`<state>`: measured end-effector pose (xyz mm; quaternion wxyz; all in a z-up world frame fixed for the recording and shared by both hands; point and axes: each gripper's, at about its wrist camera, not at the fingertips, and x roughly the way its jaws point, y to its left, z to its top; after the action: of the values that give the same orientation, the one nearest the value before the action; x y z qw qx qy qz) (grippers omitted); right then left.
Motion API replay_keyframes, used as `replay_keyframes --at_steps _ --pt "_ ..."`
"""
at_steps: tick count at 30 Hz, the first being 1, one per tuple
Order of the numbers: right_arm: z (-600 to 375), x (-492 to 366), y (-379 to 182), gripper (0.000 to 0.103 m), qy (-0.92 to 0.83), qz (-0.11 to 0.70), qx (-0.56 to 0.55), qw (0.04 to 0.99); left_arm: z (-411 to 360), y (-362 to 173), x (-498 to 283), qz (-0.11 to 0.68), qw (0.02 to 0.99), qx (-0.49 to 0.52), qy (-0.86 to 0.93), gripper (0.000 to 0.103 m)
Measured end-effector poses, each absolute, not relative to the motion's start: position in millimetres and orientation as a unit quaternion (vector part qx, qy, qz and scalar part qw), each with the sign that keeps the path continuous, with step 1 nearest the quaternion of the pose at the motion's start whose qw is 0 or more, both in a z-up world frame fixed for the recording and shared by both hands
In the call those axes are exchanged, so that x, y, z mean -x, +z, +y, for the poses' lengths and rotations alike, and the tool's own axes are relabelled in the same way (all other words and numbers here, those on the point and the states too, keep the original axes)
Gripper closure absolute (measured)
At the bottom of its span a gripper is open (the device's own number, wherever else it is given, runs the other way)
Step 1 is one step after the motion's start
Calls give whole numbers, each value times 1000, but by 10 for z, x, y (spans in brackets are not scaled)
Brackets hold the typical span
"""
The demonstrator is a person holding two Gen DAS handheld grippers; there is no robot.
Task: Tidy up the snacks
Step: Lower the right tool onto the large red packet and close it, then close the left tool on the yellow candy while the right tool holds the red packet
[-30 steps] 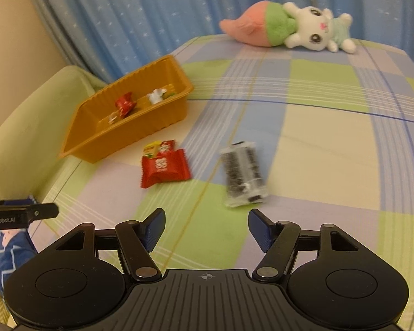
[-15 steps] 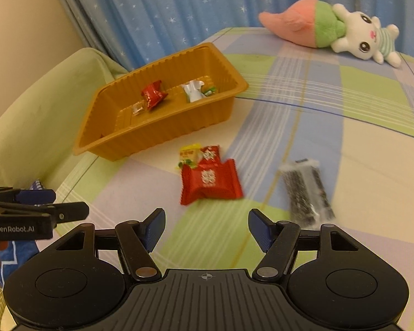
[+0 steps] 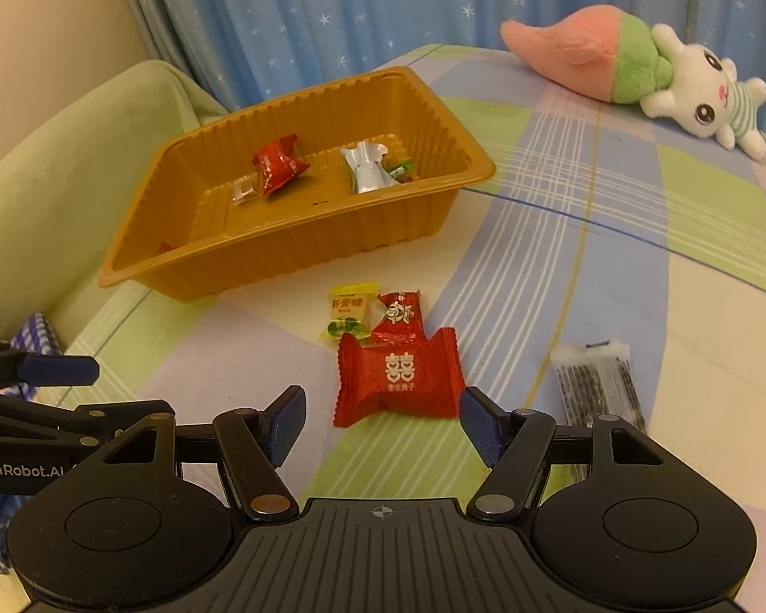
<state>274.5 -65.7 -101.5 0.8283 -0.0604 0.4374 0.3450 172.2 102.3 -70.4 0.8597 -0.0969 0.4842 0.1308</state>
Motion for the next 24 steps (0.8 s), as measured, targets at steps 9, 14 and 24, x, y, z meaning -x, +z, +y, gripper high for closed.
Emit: replay_keyframes --at_steps 9,14,24 --pt "-450 -2791 -1092 41 344 417 107 835 1077 -786 -1800 496 853 98 134 25" --pt "-370 -2820 -1167 51 337 412 134 836 1078 -810 -1848 499 851 96 132 25" --pt "-431 -2799 -1206 67 345 399 157 835 1061 -830 -1928 499 852 94 126 25"
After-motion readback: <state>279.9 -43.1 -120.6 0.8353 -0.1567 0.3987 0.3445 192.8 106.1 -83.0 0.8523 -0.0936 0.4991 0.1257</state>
